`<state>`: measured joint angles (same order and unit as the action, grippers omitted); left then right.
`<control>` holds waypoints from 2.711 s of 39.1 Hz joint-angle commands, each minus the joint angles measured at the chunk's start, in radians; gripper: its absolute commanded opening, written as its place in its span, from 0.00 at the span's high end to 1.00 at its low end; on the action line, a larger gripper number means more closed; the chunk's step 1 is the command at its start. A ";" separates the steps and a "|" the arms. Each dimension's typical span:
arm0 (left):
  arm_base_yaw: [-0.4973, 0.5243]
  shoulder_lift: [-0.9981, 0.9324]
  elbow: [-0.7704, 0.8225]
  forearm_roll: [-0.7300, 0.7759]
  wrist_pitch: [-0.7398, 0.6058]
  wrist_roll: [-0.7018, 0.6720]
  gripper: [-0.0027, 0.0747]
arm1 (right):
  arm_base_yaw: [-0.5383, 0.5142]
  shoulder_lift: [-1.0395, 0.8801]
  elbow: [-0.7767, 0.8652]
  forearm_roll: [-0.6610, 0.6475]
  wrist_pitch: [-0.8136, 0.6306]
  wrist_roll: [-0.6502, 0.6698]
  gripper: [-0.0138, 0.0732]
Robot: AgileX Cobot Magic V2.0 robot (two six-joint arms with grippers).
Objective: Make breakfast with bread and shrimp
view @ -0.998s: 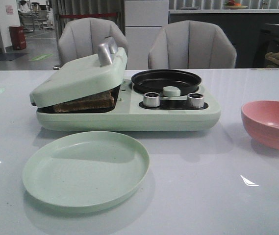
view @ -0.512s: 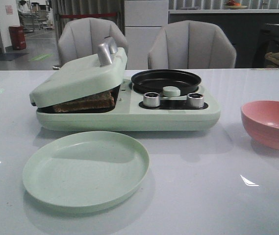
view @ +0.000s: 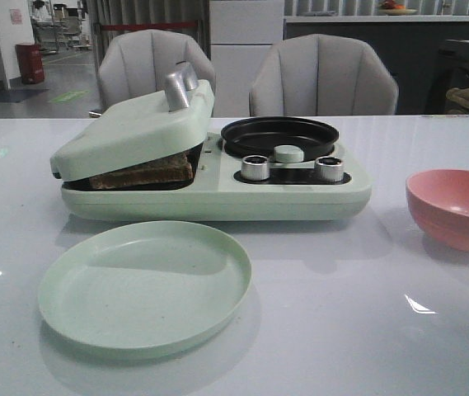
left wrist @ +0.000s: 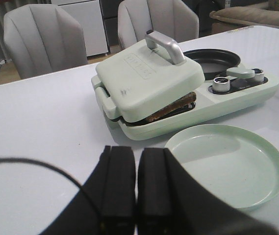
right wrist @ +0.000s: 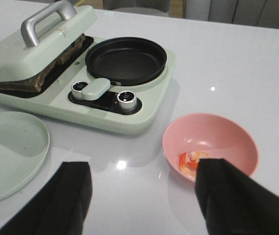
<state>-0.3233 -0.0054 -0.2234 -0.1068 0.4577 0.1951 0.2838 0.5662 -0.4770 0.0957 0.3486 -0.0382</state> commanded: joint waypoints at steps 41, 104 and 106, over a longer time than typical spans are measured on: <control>-0.005 -0.009 -0.027 -0.013 -0.074 -0.011 0.82 | -0.431 0.987 -0.612 0.119 0.244 -0.020 0.29; -0.005 -0.009 -0.027 -0.013 -0.074 -0.011 0.82 | -0.390 1.280 -1.108 0.288 0.463 -0.063 0.71; -0.005 -0.009 -0.027 -0.013 -0.074 -0.011 0.82 | -0.371 1.281 -1.144 0.288 0.451 -0.063 0.71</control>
<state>-0.3233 -0.0054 -0.2234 -0.1068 0.4577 0.1951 -0.1140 1.8973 -1.5404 0.3508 0.8259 -0.0885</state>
